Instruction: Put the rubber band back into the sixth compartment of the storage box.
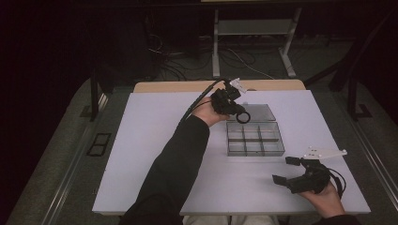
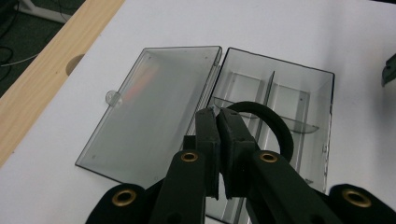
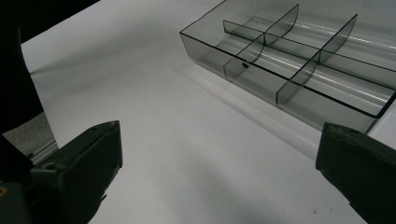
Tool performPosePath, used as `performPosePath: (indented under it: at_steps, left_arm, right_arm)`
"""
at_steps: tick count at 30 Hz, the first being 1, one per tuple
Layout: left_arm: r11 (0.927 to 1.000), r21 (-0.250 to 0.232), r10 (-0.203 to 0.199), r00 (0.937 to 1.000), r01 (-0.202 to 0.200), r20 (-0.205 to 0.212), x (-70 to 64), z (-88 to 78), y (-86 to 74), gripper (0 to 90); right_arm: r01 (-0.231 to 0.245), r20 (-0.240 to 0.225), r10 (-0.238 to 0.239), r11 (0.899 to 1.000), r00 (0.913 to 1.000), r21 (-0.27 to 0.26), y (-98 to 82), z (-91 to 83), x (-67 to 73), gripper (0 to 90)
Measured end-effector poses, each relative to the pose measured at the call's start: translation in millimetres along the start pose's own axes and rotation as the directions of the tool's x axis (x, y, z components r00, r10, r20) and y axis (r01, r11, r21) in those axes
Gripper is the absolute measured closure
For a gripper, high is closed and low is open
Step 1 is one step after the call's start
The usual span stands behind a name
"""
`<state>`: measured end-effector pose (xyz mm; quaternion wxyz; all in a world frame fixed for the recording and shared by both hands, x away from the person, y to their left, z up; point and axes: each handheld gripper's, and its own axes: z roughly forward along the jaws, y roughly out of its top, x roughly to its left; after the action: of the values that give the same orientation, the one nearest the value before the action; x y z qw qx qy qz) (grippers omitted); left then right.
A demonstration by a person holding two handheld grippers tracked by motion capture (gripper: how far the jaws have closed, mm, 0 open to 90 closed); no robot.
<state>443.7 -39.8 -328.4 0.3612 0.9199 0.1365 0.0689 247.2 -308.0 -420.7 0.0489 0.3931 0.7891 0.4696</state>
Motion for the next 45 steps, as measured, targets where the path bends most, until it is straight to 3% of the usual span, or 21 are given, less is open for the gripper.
performPosePath:
  at_steps: [13,18,20,27,37,45]
  left_arm:
    - [0.9972,-0.057,-0.048,0.9985,0.049,0.028,-1.3,28.3,3.1,86.0]
    - [0.9912,-0.098,-0.085,0.9953,0.089,0.045,1.2,36.5,1.5,86.0]
    - [0.9907,-0.106,-0.08,0.9954,0.085,0.052,3.1,39.2,0.4,86.0]
    - [0.9743,-0.168,-0.136,0.9865,0.15,0.091,3.8,49.7,-5.0,86.0]
    - [0.9577,-0.208,-0.175,0.9763,0.199,0.128,2.5,67.9,-9.2,86.0]
    - [0.9523,-0.218,-0.188,0.9729,0.214,0.135,2.0,82.5,-10.0,86.0]
  right_arm:
    - [0.0,-0.003,0.0,1.0,1.0,-0.001,-0.1,-0.1,0.0,0.0]
    - [0.002,-0.003,-0.002,1.0,1.0,-0.003,-0.3,-0.2,0.0,0.0]
    - [0.002,-0.002,-0.002,1.0,1.0,-0.003,-0.3,-0.2,0.1,0.0]
    - [0.004,-0.002,-0.004,1.0,1.0,-0.002,-0.3,0.1,0.2,0.0]
    - [0.006,-0.003,-0.006,1.0,1.0,0.003,-0.3,0.2,0.2,0.0]
    - [0.002,-0.006,-0.002,1.0,1.0,0.005,-0.4,0.0,0.6,0.0]
